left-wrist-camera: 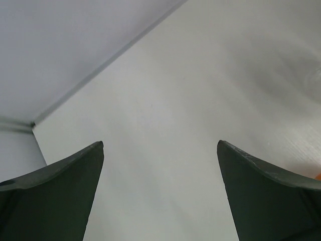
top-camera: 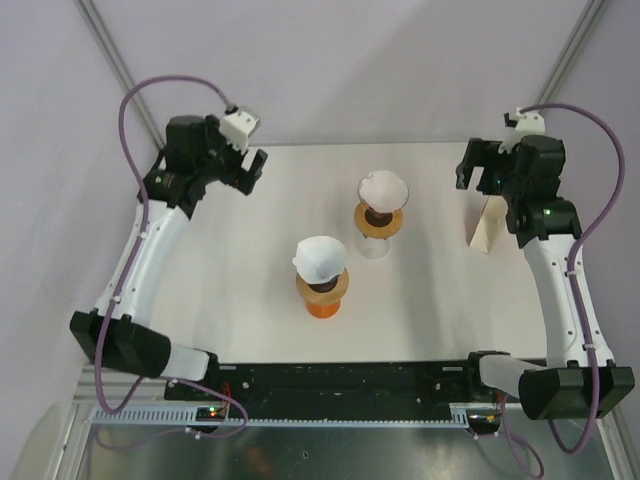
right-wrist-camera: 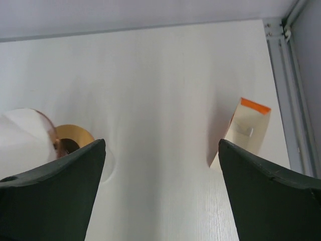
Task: Place the coffee filter in the dripper
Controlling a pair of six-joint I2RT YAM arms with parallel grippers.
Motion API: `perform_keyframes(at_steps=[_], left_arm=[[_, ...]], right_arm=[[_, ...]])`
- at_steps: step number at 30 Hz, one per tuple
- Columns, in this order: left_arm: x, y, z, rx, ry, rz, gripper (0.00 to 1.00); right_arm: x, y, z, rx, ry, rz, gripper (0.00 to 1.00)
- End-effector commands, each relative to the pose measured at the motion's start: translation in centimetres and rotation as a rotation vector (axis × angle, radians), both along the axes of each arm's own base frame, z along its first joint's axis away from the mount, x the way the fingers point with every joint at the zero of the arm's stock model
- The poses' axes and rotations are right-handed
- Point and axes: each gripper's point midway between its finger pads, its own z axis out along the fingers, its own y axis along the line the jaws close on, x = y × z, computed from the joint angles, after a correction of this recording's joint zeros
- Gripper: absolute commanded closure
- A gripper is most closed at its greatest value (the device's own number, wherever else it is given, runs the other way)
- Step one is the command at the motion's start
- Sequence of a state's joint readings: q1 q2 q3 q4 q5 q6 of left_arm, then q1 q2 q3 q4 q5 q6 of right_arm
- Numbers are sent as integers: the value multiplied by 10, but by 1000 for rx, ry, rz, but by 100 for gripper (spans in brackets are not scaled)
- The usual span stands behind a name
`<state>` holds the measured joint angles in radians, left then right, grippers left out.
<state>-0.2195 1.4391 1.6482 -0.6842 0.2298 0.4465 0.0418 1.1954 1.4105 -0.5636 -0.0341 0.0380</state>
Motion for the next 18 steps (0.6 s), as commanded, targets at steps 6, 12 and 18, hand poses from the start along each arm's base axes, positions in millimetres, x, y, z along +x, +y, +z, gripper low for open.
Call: perform_keyframes(at_steps=[6,12,18], left_arm=[[1,66,-67,-216,-118,268,0],[-13,108,-105,-281,-256,382,0],[-27,126,-142,-316,-292,494,0]], right_arm=[[10,-17,-31,1,-105,-62,1],[5,-34,-63,24,-186,-136,1],[2,-35,-94,3,-184,-123,1]])
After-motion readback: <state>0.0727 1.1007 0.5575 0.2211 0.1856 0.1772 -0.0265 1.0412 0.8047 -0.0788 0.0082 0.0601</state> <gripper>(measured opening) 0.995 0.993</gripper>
